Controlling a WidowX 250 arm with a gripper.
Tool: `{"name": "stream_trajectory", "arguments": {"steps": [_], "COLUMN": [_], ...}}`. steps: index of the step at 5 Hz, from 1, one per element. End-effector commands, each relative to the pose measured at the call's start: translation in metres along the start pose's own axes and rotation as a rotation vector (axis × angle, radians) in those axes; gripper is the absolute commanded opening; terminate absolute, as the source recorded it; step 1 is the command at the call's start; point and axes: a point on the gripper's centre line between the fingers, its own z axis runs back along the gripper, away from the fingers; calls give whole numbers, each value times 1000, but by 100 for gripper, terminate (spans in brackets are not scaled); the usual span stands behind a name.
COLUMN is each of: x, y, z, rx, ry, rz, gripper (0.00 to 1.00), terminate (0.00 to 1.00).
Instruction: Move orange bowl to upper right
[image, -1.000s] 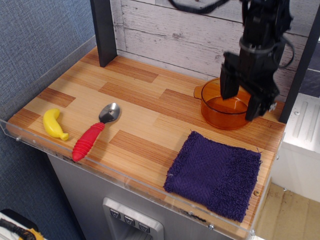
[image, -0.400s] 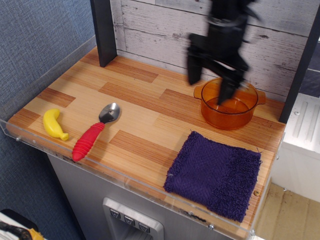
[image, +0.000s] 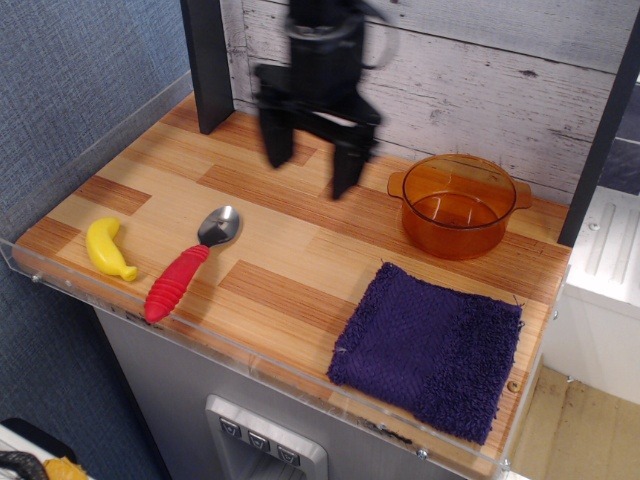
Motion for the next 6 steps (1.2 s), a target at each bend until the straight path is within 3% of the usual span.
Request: {"name": "stream_trajectory", "arguments": {"steps": [1,3,4,5,6], "x": [-19,-23,-27,-30,-30], "y": [55,107,127,133,133], "z": [5,-21,-20,-20,-20], "rx": [83,114,141,113,113], "ry": [-80,-110,-98,-104,-104], "rz": [48,86,103,49,49], "gripper": [100,100,100,100,100], "terminate": [0,0,0,0,100]}}
